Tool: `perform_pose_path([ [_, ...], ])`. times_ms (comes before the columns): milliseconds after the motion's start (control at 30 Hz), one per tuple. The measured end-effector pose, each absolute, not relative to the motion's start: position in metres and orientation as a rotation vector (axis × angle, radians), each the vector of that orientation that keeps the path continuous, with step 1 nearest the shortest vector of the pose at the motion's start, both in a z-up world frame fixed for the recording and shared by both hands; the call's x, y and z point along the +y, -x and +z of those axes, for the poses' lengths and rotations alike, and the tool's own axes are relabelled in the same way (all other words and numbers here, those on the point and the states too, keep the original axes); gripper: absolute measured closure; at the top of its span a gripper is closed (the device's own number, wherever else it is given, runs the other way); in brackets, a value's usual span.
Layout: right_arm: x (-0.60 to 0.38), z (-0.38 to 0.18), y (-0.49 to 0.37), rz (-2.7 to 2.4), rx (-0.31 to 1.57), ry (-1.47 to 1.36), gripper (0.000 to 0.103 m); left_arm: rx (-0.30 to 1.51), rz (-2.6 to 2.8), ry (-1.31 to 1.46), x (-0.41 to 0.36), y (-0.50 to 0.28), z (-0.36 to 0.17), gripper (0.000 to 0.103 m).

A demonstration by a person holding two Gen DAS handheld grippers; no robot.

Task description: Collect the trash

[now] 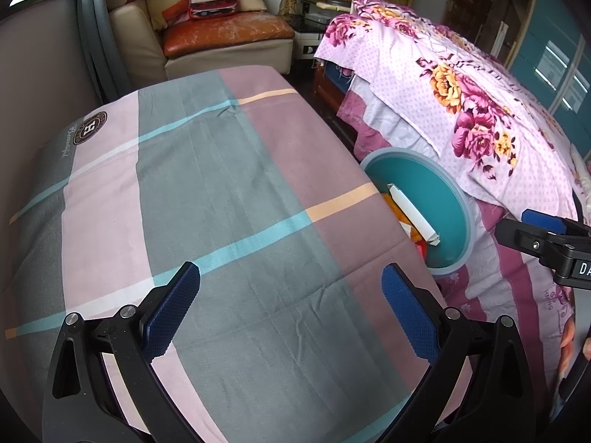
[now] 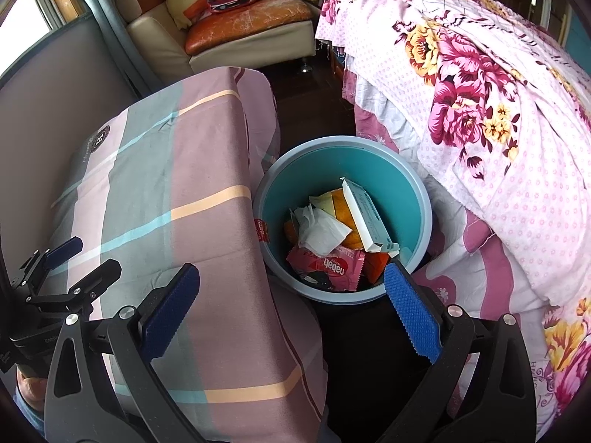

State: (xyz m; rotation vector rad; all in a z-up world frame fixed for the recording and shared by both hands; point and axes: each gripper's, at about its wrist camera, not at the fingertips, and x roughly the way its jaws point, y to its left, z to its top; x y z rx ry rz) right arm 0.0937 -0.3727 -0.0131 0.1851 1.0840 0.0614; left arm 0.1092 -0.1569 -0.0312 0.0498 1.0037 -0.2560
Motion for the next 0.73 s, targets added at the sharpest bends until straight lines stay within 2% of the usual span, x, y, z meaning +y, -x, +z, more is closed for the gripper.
perform_pose_path([
  [733,-0.369,0.003,-0.086,0.01,1.068,-0.151,0.007,1.012,-0.248,-0.024,-0.152,-0.103,-0.025,0.004],
])
